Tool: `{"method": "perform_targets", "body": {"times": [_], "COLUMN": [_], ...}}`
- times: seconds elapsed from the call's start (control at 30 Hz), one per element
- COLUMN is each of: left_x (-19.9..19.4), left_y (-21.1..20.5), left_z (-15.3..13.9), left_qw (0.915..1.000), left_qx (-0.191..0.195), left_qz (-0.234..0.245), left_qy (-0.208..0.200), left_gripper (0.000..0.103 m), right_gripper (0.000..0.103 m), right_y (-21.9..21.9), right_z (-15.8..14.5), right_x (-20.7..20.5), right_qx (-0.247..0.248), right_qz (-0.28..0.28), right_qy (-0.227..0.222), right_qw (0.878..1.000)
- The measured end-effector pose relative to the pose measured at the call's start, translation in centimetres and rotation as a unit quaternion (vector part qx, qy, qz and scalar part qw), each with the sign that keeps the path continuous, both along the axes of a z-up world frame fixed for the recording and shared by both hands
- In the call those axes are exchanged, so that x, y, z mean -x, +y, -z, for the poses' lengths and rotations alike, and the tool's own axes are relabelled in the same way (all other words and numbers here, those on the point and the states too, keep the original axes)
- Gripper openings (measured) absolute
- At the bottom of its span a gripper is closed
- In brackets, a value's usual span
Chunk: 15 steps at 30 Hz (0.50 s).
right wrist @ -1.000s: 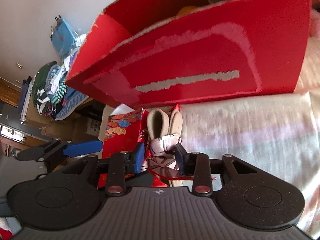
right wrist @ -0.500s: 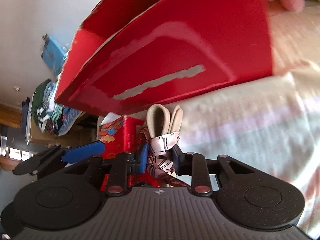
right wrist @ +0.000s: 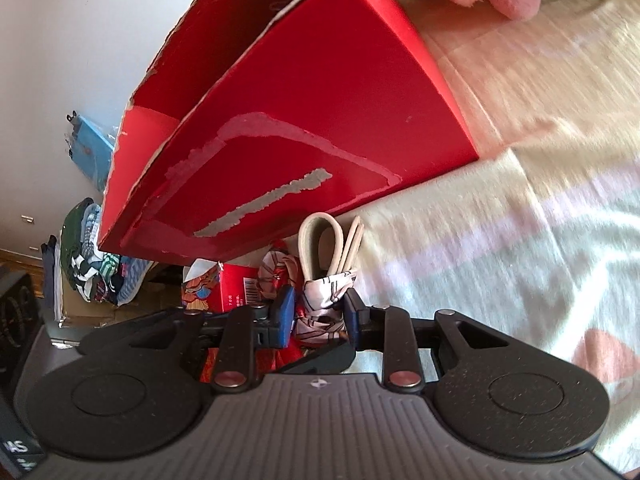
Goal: Organize objects
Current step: 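Lift the cable bundle with the right gripper and carry it over the red box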
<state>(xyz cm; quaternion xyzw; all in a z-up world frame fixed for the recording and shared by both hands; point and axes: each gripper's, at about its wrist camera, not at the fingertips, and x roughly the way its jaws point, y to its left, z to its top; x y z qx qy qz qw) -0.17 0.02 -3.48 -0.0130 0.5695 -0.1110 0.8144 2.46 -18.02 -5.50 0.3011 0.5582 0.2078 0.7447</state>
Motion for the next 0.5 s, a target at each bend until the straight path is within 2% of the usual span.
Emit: {"method": "perform_targets", "body": {"times": [0.03, 0.1, 0.4, 0.5], "left_x": [-0.2, -0.3, -0.1, 0.1], "left_y": [0.1, 0.1, 0.2, 0.1], "left_z": [0.2, 0.5, 1.7, 1.7], "left_qw": [1.0, 0.9999, 0.9991, 0.9991], "left_qx": [-0.004, -0.009, -0.029, -0.033], "left_qz": [-0.002, -0.005, -0.021, -0.023], "left_qy": [0.006, 0.011, 0.023, 0.016], "left_gripper": [0.061, 0.059, 0.059, 0.061], "right_gripper": [0.028, 0.029, 0.035, 0.036], "right_y": [0.2, 0.3, 0.3, 0.3], "right_z": [0.0, 0.2, 0.8, 0.9], "right_x": [-0.1, -0.4, -0.8, -0.8], "right_qx": [-0.001, -0.004, -0.009, -0.008], "right_qz": [-0.001, -0.002, -0.004, -0.005], "right_qy": [0.001, 0.005, 0.017, 0.018], "right_qw": [1.0, 1.0, 1.0, 1.0]}}
